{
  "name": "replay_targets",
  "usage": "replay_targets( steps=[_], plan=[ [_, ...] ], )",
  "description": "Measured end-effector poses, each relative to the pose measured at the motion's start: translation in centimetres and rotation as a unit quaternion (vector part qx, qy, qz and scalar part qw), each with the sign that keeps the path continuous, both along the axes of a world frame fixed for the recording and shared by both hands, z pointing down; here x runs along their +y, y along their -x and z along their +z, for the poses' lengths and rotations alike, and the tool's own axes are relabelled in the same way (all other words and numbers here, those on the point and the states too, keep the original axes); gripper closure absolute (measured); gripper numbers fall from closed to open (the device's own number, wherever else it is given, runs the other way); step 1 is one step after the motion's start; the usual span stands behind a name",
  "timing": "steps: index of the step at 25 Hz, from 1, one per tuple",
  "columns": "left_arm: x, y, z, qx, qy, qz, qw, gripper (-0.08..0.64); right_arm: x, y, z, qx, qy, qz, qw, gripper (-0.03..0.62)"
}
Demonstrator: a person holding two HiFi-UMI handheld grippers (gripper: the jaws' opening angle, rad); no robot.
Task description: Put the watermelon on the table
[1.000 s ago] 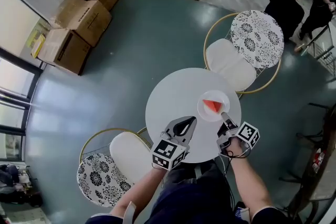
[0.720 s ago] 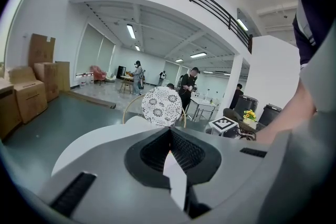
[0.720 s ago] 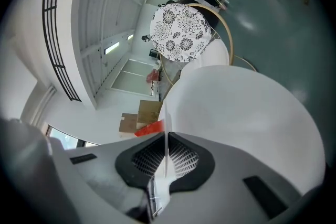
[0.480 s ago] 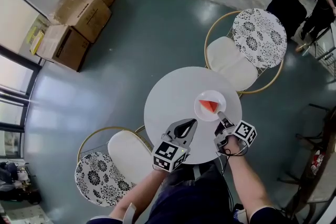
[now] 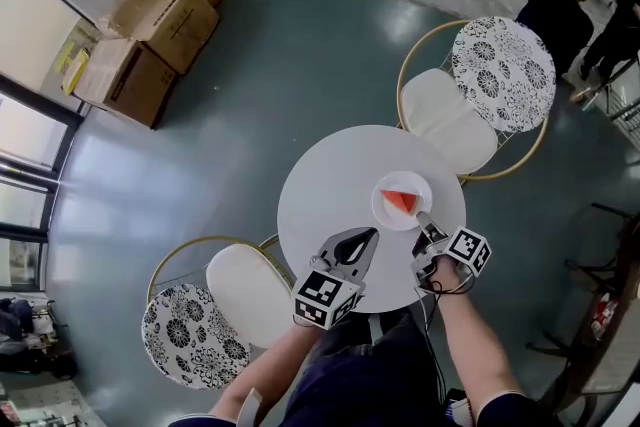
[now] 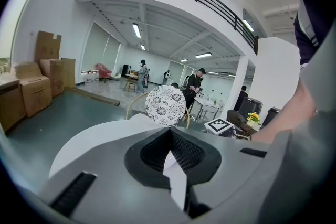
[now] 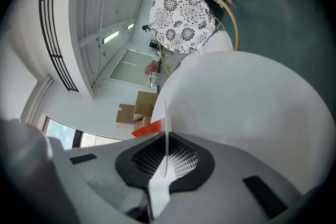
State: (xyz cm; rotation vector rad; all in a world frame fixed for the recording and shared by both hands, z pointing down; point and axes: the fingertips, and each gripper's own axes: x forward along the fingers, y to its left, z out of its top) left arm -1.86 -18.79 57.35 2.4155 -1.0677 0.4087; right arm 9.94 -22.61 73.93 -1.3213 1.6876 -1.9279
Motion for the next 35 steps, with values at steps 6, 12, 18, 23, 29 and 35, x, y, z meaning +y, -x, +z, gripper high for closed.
replay_targets(
  steps=[6,12,18,23,29,35],
  plan=[
    [0.0,0.1,0.1,-0.002,0.002,-0.001,1.0000,0.555,-0.3,0.0,0.6,0.022,0.008,-0.013,1.000,0.577],
    [0.1,0.0,0.2,-0.003,0.004,0.002,1.0000,0.555,-0.2,0.0,1.1,0.067,0.014,-0.047,0.997,0.575],
    [0.4,0.1,0.1,-0.002,0.006,0.007,1.0000,0.555,-0.1,0.2,1.1,0.126,0.014,-0.084,0.988,0.563],
    [0.7,0.4,0.0,0.000,0.005,0.008,1.0000,0.555,0.0,0.5,0.8,0.184,0.007,-0.126,0.975,0.529],
    [0.8,0.6,-0.1,0.002,0.005,0.008,1.0000,0.555,0.3,0.5,1.0,0.248,0.002,-0.182,0.952,0.497],
    [1.2,0.4,-0.2,0.003,0.004,0.010,0.9999,0.555,0.7,0.6,1.2,0.302,0.000,-0.226,0.926,0.495]
  ],
)
